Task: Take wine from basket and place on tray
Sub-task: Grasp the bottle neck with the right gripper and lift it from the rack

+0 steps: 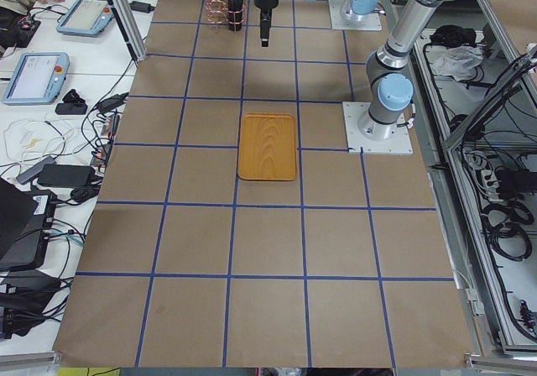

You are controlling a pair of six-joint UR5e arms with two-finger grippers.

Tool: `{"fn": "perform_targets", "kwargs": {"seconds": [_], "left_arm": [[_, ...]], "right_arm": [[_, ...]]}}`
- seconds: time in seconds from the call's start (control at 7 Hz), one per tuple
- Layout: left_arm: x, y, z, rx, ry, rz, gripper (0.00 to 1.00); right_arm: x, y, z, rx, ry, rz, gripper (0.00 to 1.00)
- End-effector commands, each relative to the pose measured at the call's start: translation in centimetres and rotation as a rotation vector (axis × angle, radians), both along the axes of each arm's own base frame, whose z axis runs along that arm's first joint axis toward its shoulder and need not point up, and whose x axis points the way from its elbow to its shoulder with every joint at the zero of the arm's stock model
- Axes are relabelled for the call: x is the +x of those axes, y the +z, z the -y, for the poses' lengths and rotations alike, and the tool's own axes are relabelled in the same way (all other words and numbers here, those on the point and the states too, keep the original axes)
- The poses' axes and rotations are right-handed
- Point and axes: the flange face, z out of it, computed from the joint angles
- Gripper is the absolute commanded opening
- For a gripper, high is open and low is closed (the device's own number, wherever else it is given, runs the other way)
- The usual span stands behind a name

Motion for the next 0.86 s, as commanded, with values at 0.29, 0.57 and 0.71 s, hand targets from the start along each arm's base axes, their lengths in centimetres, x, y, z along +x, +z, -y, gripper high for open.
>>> {"fn": "perform_targets", "kwargs": {"seconds": [0.29, 0.57, 0.71], "left_arm": [[0.2, 0.0, -0.1, 0.003, 0.001, 0.016, 1.00], [-0.1, -0.3, -0.1, 0.006, -0.004, 0.012, 1.00], [-0.1, -0.2, -0.1, 0.003, -0.004, 0.010, 1.00]], "right_arm": [[-0.3, 1.3, 0.0, -0.018, -0.005, -0.039, 0.00], [0.0, 5.7, -0.3, -0.075, -0.003, -0.044, 0.00], [0.2, 10.5, -1.3, -0.078, -0.003, -0.032, 0.00]]}}
